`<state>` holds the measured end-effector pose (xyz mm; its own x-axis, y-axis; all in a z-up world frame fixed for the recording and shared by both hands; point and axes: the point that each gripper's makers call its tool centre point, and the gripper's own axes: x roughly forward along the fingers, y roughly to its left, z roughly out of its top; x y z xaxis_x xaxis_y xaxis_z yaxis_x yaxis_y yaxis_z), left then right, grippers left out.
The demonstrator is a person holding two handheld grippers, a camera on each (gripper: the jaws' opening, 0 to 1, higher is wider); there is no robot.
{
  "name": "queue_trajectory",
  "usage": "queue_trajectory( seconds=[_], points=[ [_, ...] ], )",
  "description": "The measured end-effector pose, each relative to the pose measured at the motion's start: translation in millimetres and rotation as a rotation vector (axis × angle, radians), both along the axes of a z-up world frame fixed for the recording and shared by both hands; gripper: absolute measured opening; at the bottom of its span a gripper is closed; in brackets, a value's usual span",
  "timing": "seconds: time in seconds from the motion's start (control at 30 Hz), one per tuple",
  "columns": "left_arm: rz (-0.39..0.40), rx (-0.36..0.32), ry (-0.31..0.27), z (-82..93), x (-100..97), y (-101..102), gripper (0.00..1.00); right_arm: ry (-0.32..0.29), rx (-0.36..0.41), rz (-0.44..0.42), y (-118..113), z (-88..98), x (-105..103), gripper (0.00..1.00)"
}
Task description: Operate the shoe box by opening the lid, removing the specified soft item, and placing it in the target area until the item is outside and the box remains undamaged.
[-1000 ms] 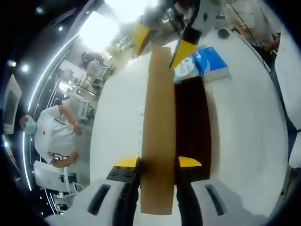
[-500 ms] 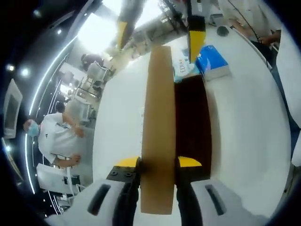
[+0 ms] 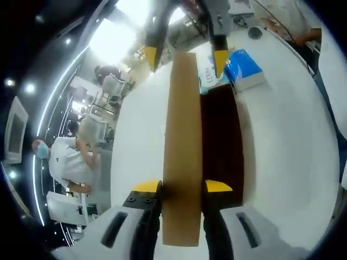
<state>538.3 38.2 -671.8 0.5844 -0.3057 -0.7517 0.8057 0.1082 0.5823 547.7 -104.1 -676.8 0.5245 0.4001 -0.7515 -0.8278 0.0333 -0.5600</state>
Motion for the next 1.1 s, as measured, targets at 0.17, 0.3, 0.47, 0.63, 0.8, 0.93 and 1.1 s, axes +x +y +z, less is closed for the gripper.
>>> queue_trajectory(
  seconds=[0.17,0.3,0.47,0.63,0.8,0.93,1.1],
  points=[
    [-0.004,0.002,-0.002,-0.2,0.8,0.5,0.29,-0.034,-0.005,0.014,1.6,2.3,2.2,0.52],
    [-0.009,0.008,-0.005,-1.4,2.4,1.4,0.29,-0.072,-0.013,0.030,4.9,6.6,8.1,0.50],
    [-0.013,0.013,-0.006,-2.7,3.8,2.4,0.29,-0.087,-0.021,0.038,7.1,9.6,6.6,0.44],
    [-0.011,0.007,-0.009,-1.5,4.4,2.0,0.29,-0.094,-0.024,0.048,7.3,10.3,2.1,0.38],
    [-0.008,0.002,-0.020,-2.9,3.7,1.7,0.29,-0.101,-0.021,0.063,8.1,6.7,-5.7,0.28],
    [-0.015,0.010,-0.027,-4.9,1.3,2.3,0.29,-0.121,-0.023,0.065,9.6,3.2,-7.3,0.28],
    [-0.013,0.013,-0.048,-6.7,0.4,2.7,0.29,-0.140,-0.020,0.060,9.9,4.2,-10.0,0.27]
  ],
)
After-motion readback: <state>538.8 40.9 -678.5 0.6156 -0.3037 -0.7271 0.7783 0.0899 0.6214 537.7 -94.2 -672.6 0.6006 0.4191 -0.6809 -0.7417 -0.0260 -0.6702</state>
